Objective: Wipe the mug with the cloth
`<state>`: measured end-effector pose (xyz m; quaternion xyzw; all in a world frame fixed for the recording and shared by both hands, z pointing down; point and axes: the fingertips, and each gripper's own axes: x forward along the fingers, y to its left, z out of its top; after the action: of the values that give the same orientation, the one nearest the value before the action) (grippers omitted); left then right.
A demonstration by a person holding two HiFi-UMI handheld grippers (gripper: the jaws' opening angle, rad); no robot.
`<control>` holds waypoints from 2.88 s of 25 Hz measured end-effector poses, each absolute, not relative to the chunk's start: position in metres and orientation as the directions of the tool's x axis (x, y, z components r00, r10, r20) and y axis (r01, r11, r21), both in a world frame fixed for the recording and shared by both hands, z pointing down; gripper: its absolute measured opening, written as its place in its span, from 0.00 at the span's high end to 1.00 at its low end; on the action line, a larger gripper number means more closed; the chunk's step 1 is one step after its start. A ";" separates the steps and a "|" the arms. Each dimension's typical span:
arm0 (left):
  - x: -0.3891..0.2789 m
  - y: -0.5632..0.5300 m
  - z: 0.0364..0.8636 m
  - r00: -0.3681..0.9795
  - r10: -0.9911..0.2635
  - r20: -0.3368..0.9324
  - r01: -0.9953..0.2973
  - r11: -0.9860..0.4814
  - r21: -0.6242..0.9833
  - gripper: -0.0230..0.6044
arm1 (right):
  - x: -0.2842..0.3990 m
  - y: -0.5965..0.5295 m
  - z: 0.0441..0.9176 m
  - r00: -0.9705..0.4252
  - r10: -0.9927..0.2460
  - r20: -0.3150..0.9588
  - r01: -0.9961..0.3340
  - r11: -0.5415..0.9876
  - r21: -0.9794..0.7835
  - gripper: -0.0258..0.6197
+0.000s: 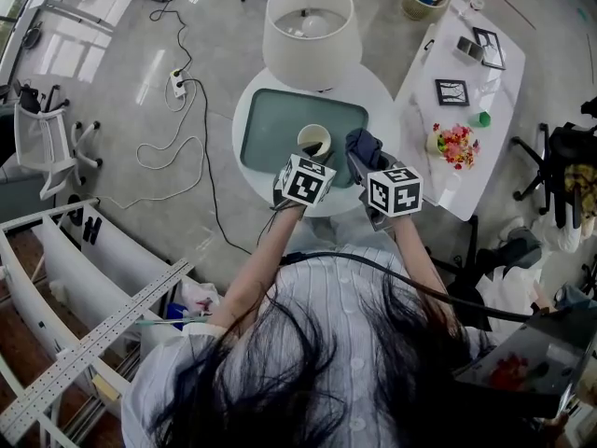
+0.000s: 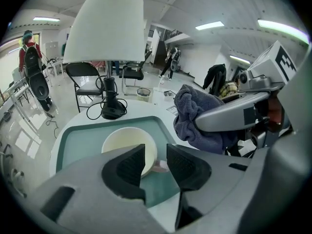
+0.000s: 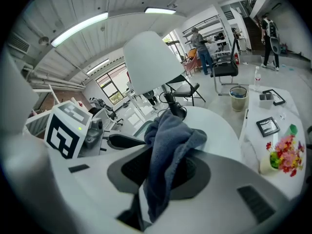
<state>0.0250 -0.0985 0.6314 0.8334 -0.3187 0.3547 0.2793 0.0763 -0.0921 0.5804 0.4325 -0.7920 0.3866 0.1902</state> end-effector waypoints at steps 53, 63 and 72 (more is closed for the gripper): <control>-0.001 -0.060 0.658 0.363 0.118 0.924 0.029 -0.993 0.115 0.91 | 0.026 -0.061 0.659 -0.555 -0.149 0.818 -0.619 0.731 -0.287 0.82; -0.024 -0.055 0.664 0.168 0.119 0.979 0.514 -0.857 0.016 0.90 | 0.024 -0.056 0.659 -0.544 -0.152 0.825 -0.622 0.733 -0.275 0.82; -0.024 -0.059 0.666 0.194 0.037 0.980 0.525 -0.848 -0.072 0.90 | 0.024 -0.056 0.659 -0.536 -0.159 0.829 -0.629 0.730 -0.267 0.82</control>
<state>-0.0240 -0.0593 0.6656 0.7461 0.1881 0.6062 -0.2012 0.0237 -0.0559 0.6591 0.2371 -0.8303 0.2807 0.4191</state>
